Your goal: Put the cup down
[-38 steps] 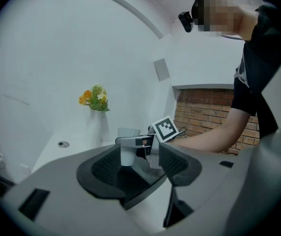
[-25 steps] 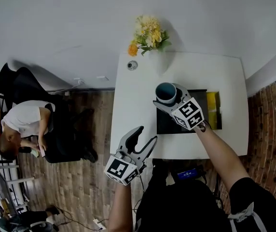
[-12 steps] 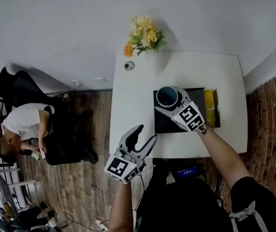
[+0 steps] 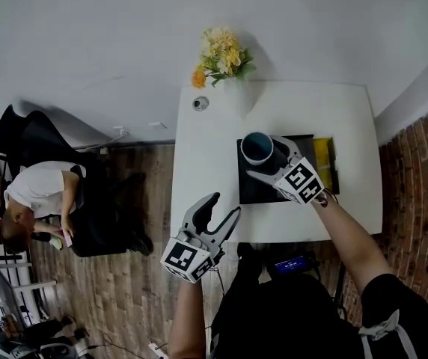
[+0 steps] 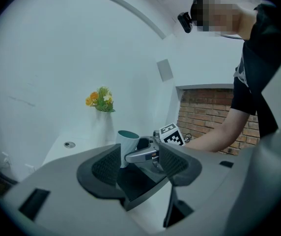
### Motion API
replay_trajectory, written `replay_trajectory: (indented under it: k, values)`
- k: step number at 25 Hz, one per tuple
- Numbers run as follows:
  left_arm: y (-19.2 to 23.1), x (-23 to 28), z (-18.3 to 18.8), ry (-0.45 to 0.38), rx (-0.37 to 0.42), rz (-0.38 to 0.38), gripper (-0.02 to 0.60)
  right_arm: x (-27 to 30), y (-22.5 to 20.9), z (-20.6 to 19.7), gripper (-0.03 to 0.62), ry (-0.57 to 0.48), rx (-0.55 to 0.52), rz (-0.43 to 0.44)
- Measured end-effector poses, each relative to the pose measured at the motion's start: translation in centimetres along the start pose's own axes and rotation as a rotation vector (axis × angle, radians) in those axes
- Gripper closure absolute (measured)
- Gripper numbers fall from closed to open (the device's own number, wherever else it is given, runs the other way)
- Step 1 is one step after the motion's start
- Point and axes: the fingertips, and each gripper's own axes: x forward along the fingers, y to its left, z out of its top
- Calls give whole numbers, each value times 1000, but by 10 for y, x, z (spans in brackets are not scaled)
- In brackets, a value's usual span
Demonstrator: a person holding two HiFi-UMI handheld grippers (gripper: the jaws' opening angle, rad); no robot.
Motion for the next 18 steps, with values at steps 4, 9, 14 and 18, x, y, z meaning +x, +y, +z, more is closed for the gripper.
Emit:
replay_trajectory:
  k: [4,9,14,18]
  values:
    - [-1,-4,1,-7,4,6,333,-24,0,-7,163,15,6,-17]
    - [-5,-11,1,-18,9,8,334,-62,-3,-16,163,15,68,-71]
    - [-12,-17,-1,-27,13,6,333,-98,0,-11,164,-46,220,-101]
    - [-21,-17,-5,-29,10,-8,334,-118,17,0,193,-99,312,-78]
